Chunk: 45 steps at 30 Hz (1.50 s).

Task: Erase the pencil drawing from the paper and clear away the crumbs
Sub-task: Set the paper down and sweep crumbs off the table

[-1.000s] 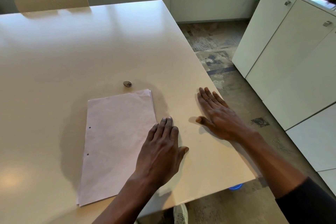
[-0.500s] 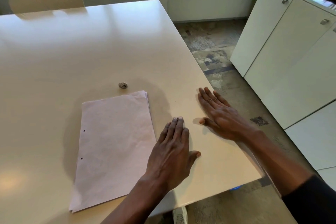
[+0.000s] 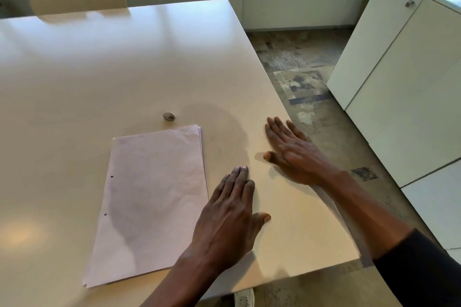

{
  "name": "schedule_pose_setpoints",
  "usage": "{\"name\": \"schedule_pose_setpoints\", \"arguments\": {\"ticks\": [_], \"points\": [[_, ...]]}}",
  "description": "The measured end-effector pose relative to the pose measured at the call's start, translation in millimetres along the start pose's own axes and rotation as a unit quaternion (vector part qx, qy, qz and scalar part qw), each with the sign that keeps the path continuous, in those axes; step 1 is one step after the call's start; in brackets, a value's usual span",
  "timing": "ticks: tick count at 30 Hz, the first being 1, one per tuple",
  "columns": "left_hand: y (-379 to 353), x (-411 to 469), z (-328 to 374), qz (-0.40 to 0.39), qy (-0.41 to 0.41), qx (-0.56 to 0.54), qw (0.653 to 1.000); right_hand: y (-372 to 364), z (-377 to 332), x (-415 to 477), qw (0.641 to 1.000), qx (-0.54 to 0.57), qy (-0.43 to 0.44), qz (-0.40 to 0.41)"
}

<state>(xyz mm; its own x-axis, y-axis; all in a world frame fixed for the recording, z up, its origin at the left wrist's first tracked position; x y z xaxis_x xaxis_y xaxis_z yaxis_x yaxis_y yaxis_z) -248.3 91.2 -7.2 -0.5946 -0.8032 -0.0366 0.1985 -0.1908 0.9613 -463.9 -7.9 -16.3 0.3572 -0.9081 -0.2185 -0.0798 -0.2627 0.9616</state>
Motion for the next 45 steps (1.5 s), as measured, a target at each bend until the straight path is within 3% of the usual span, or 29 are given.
{"name": "schedule_pose_setpoints", "arguments": {"ticks": [5,8,11,17,26,30,37,45], "points": [[-1,-2,0,0.003,0.004,-0.034,0.999,2,-41,10,0.99,0.057,0.132,-0.016],[-3,-3,-3,0.0,0.011,-0.036,0.999,-4,-54,17,0.984,0.037,0.172,-0.038],[-4,-2,-3,0.0,0.016,-0.032,0.999,-6,-47,19,0.989,-0.023,0.142,-0.029],[-4,0,0,-0.01,0.025,-0.029,0.999,3,-10,7,0.999,-0.012,-0.036,-0.023],[-9,-2,-5,-0.007,0.021,-0.05,0.999,2,-54,22,0.993,0.042,0.109,-0.02],[-10,-1,-7,-0.008,0.019,-0.05,0.999,-2,-50,23,0.994,0.024,0.102,-0.019],[-9,2,-7,-0.006,0.014,-0.021,1.0,3,-30,5,0.997,-0.02,-0.075,0.009],[-2,3,-5,-0.017,0.007,-0.019,1.0,-3,-66,17,0.998,0.039,0.038,-0.016]]}}
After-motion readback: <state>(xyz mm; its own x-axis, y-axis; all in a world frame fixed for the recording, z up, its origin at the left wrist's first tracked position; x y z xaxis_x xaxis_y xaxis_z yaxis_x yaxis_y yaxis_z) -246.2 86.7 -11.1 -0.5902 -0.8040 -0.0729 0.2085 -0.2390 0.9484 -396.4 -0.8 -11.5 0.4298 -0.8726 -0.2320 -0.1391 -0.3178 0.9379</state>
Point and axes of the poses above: each hand's wrist, its own x-axis towards the middle knuckle, its own y-axis out of the back of the hand, z = x × y, the point moved 3 cm from there along x, towards the middle knuckle, and after that the axes turned 4 degrees about -z, right-handed, at the moved point
